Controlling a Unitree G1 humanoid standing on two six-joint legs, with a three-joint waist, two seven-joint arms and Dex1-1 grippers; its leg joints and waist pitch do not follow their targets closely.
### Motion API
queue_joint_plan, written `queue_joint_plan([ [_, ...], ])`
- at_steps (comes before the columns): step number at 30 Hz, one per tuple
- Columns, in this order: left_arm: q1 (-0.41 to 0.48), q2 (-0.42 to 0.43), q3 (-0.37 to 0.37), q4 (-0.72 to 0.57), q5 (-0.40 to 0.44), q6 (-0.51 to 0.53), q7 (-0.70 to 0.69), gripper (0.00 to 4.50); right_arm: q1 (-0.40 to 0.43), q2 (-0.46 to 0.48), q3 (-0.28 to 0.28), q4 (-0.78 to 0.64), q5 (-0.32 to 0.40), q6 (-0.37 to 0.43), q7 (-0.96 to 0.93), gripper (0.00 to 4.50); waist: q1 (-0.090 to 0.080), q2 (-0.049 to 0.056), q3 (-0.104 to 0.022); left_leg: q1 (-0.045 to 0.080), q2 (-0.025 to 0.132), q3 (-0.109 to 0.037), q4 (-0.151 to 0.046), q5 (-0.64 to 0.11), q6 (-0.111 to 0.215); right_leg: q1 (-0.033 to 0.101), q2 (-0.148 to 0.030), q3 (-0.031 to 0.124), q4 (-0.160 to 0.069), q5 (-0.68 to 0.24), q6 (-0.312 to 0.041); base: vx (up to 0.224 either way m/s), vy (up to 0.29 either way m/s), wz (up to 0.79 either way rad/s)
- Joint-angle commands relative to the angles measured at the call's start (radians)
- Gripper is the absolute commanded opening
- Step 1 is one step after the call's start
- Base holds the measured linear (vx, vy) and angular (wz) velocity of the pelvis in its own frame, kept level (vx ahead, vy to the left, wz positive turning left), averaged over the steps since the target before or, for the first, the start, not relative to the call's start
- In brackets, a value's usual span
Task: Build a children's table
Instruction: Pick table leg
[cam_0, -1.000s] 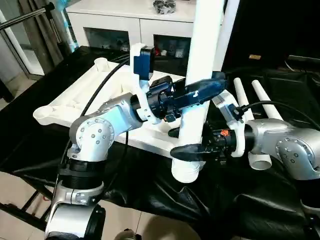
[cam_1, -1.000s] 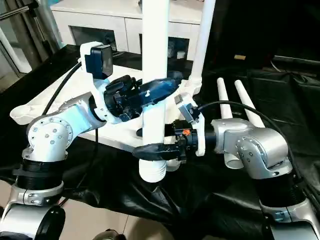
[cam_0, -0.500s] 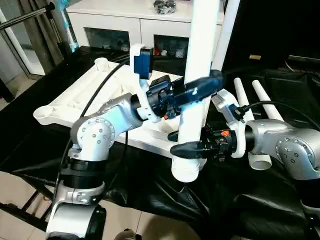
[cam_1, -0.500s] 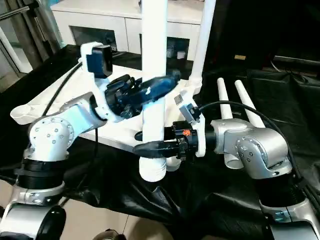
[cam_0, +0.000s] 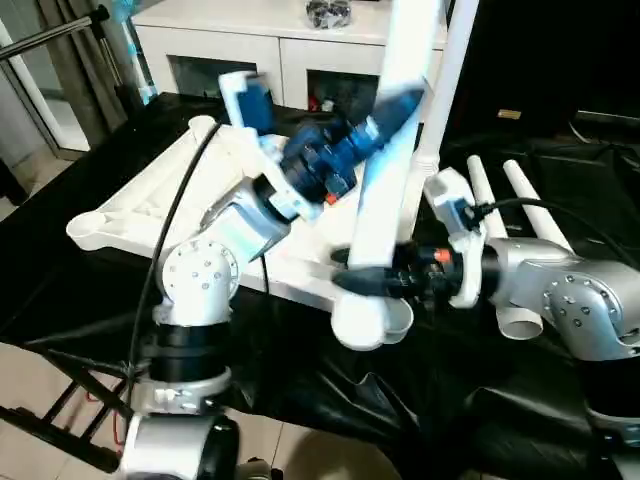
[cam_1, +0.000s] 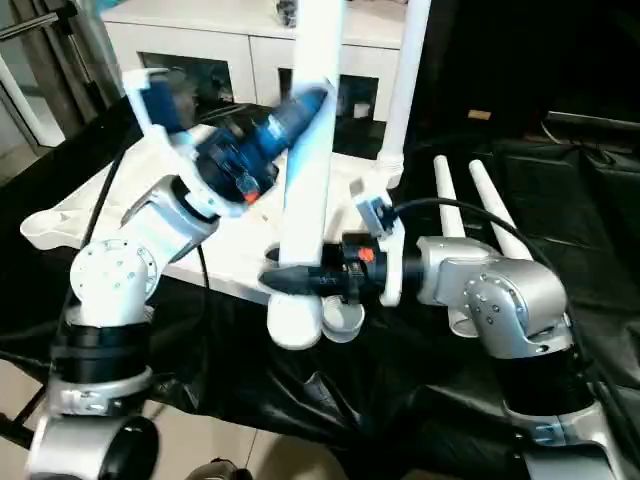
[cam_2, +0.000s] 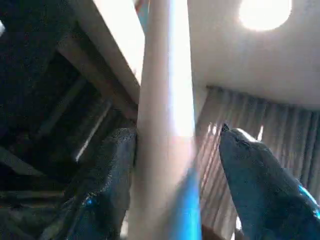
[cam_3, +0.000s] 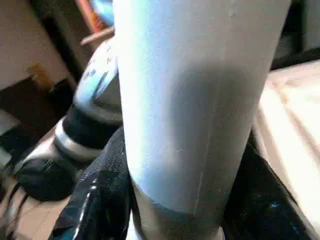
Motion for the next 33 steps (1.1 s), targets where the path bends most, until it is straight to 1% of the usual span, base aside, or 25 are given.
queue_joint_plan([
  [1,-0.002,-0.007,0.045,-0.036,-0.036,-0.032,0.032,2.98,0.014,0.007,-0.033,-0.003,-0.02,-0.031,-0.056,1.88,0.002,-0.014,-0.075,0.02,0.039,-0.015,-0.055,-0.049,0.026,0.052,-0.097,0.046,-0.078,-0.002,-0.198,0.0,0.0,0.0],
  [2,-0.007,-0.01,0.062,-0.027,-0.033,-0.052,0.055,2.98,0.02,0.011,-0.032,-0.011,-0.039,-0.048,-0.072,1.88,0.004,-0.001,-0.075,0.021,0.039,-0.018,-0.053,-0.05,0.023,0.051,-0.097,0.045,-0.077,-0.005,-0.197,0.0,0.0,0.0],
  [3,-0.007,-0.011,0.064,-0.026,-0.032,-0.055,0.059,2.98,0.021,0.011,-0.032,-0.012,-0.041,-0.05,-0.075,1.88,-0.001,-0.009,-0.074,0.021,0.038,-0.016,-0.054,-0.058,0.021,0.051,-0.093,0.046,-0.08,-0.006,-0.187,0.0,0.0,0.0],
  [5,-0.018,-0.01,0.093,0.0,-0.023,-0.086,0.102,2.98,0.028,0.013,-0.023,-0.017,-0.095,-0.089,-0.113,1.88,-0.001,-0.008,-0.074,0.021,0.037,-0.016,-0.055,-0.058,0.022,0.054,-0.094,0.046,-0.08,-0.012,-0.177,0.0,0.0,0.0],
  [6,-0.018,-0.01,0.093,0.0,-0.023,-0.086,0.102,2.98,0.028,0.013,-0.023,-0.017,-0.095,-0.089,-0.113,1.88,0.0,-0.006,-0.074,0.021,0.038,-0.017,-0.055,-0.056,0.02,0.052,-0.094,0.045,-0.08,-0.015,-0.172,0.0,0.0,0.0],
  [8,-0.029,0.01,0.127,0.042,0.026,-0.14,0.145,2.98,0.036,0.016,-0.007,-0.004,-0.199,-0.165,-0.198,1.88,-0.002,-0.008,-0.073,0.023,0.038,-0.016,-0.056,-0.065,0.006,0.049,-0.094,0.046,-0.083,-0.034,-0.161,0.0,0.0,0.0],
  [10,-0.029,0.01,0.127,0.042,0.026,-0.14,0.145,2.98,0.036,0.016,-0.007,-0.004,-0.199,-0.165,-0.198,1.88,-0.004,-0.008,-0.074,0.024,0.037,-0.018,-0.057,-0.071,0.0,0.051,-0.094,0.047,-0.082,-0.039,-0.153,0.0,0.0,0.0],
  [11,-0.011,0.071,0.07,0.074,0.144,-0.181,0.135,2.98,0.044,0.017,0.007,0.013,-0.271,-0.217,-0.263,1.88,-0.004,-0.006,-0.073,0.024,0.038,-0.018,-0.057,-0.073,0.001,0.049,-0.094,0.048,-0.083,-0.035,-0.152,0.0,0.0,0.0],
  [12,0.007,0.119,0.011,0.09,0.235,-0.209,0.114,2.98,0.049,0.019,0.014,0.023,-0.309,-0.242,-0.303,1.88,-0.004,-0.005,-0.074,0.027,0.042,-0.024,-0.061,-0.07,0.004,0.043,-0.094,0.048,-0.084,-0.042,-0.125,0.0,0.0,0.0],
  [13,0.007,0.119,0.011,0.09,0.235,-0.209,0.114,2.98,0.049,0.019,0.014,0.023,-0.309,-0.242,-0.303,1.88,-0.012,-0.006,-0.074,0.026,0.04,-0.02,-0.06,-0.07,0.001,0.043,-0.089,0.049,-0.08,-0.038,-0.117,0.0,0.0,0.0],
  [14,0.036,0.192,-0.083,0.115,0.374,-0.249,0.08,2.98,0.057,0.021,0.024,0.037,-0.362,-0.276,-0.359,1.88,-0.01,-0.005,-0.072,0.026,0.041,-0.023,-0.064,-0.078,-0.003,0.042,-0.094,0.049,-0.088,-0.058,-0.108,0.0,0.0,0.0],
  [15,0.065,0.278,-0.202,0.154,0.516,-0.304,0.018,2.98,0.07,0.036,0.023,0.061,-0.403,-0.308,-0.42,1.88,-0.011,-0.004,-0.074,0.027,0.04,-0.022,-0.064,-0.076,-0.014,0.043,-0.096,0.05,-0.084,-0.059,-0.1,0.0,0.0,0.0],
  [16,0.084,0.345,-0.301,0.201,0.606,-0.34,-0.053,2.98,0.087,0.054,0.026,0.085,-0.442,-0.344,-0.468,1.88,-0.013,-0.001,-0.072,0.027,0.039,-0.024,-0.066,-0.084,-0.014,0.035,-0.095,0.051,-0.089,-0.083,-0.082,0.0,0.0,0.0],
  [17,0.09,0.378,-0.354,0.234,0.641,-0.36,-0.1,2.98,0.098,0.069,0.026,0.1,-0.457,-0.36,-0.49,1.88,-0.015,0.002,-0.074,0.028,0.039,-0.021,-0.067,-0.092,-0.023,0.034,-0.095,0.052,-0.085,-0.09,-0.079,0.0,0.0,0.0],
  [19,0.092,0.395,-0.381,0.25,0.657,-0.374,-0.136,2.98,0.105,0.077,0.024,0.105,-0.46,-0.366,-0.497,1.88,-0.019,0.005,-0.077,0.034,0.04,-0.019,-0.068,-0.105,-0.045,0.038,-0.096,0.05,-0.079,-0.056,-0.107,0.0,0.0,0.0],
  [20,0.093,0.411,-0.408,0.266,0.672,-0.389,-0.17,2.98,0.111,0.085,0.023,0.11,-0.464,-0.372,-0.503,1.88,-0.016,0.007,-0.077,0.034,0.041,-0.02,-0.069,-0.1,-0.042,0.035,-0.097,0.051,-0.079,-0.021,-0.127,0.0,0.0,0.0],
  [21,0.092,0.43,-0.438,0.29,0.683,-0.392,-0.221,2.98,0.121,0.096,0.021,0.112,-0.471,-0.379,-0.513,1.88,-0.018,0.002,-0.077,0.029,0.04,-0.019,-0.071,-0.091,-0.038,0.039,-0.097,0.05,-0.072,0.01,-0.143,0.0,0.0,0.0],
  [22,0.092,0.43,-0.438,0.29,0.683,-0.392,-0.221,2.98,0.121,0.096,0.021,0.112,-0.471,-0.379,-0.513,1.88,-0.019,0.003,-0.076,0.03,0.041,-0.018,-0.071,-0.098,-0.038,0.039,-0.098,0.05,-0.07,0.02,-0.15,0.0,0.0,0.0],
  [23,0.082,0.474,-0.507,0.341,0.723,-0.409,-0.317,2.98,0.137,0.104,0.018,0.108,-0.473,-0.382,-0.522,1.88,-0.022,0.003,-0.074,0.03,0.04,-0.018,-0.071,-0.106,-0.032,0.039,-0.099,0.05,-0.074,0.025,-0.16,0.0,0.0,0.0],
  [26,0.058,0.499,-0.561,0.411,0.781,-0.446,-0.369,2.98,0.147,0.103,0.016,0.105,-0.475,-0.386,-0.525,1.88,-0.031,0.005,-0.071,0.03,0.037,-0.016,-0.072,-0.136,-0.031,0.041,-0.1,0.053,-0.077,-0.017,-0.158,0.0,0.0,0.0],
  [27,0.047,0.503,-0.578,0.442,0.807,-0.466,-0.377,2.98,0.151,0.101,0.016,0.104,-0.476,-0.387,-0.525,1.88,-0.033,0.02,-0.07,0.032,0.037,-0.017,-0.072,-0.154,-0.038,0.039,-0.1,0.053,-0.083,-0.035,-0.154,0.0,0.0,0.0],
  [28,0.033,0.504,-0.593,0.481,0.837,-0.496,-0.384,2.98,0.157,0.102,0.016,0.105,-0.481,-0.395,-0.528,1.88,-0.035,0.014,-0.072,0.03,0.038,-0.019,-0.072,-0.153,-0.04,0.044,-0.102,0.053,-0.079,-0.024,-0.16,0.0,0.0,0.0],
  [29,0.013,0.499,-0.61,0.537,0.873,-0.536,-0.392,2.98,0.166,0.1,0.016,0.1,-0.484,-0.401,-0.526,1.88,-0.032,0.021,-0.072,0.03,0.037,-0.019,-0.071,-0.151,-0.037,0.043,-0.102,0.053,-0.081,-0.025,-0.162,0.0,0.0,0.0],
  [32,-0.015,0.498,-0.644,0.615,0.934,-0.603,-0.404,2.98,0.182,0.094,0.018,0.084,-0.482,-0.401,-0.519,1.88,-0.032,0.018,-0.073,0.031,0.039,-0.02,-0.071,-0.158,-0.032,0.044,-0.104,0.054,-0.083,-0.03,-0.167,0.0,0.0,0.0],
  [33,-0.025,0.499,-0.656,0.653,0.951,-0.624,-0.416,2.98,0.188,0.095,0.019,0.078,-0.486,-0.4,-0.517,1.88,-0.033,0.024,-0.073,0.032,0.041,-0.02,-0.072,-0.161,-0.032,0.041,-0.104,0.053,-0.083,-0.021,-0.172,0.0,0.0,0.0],
])
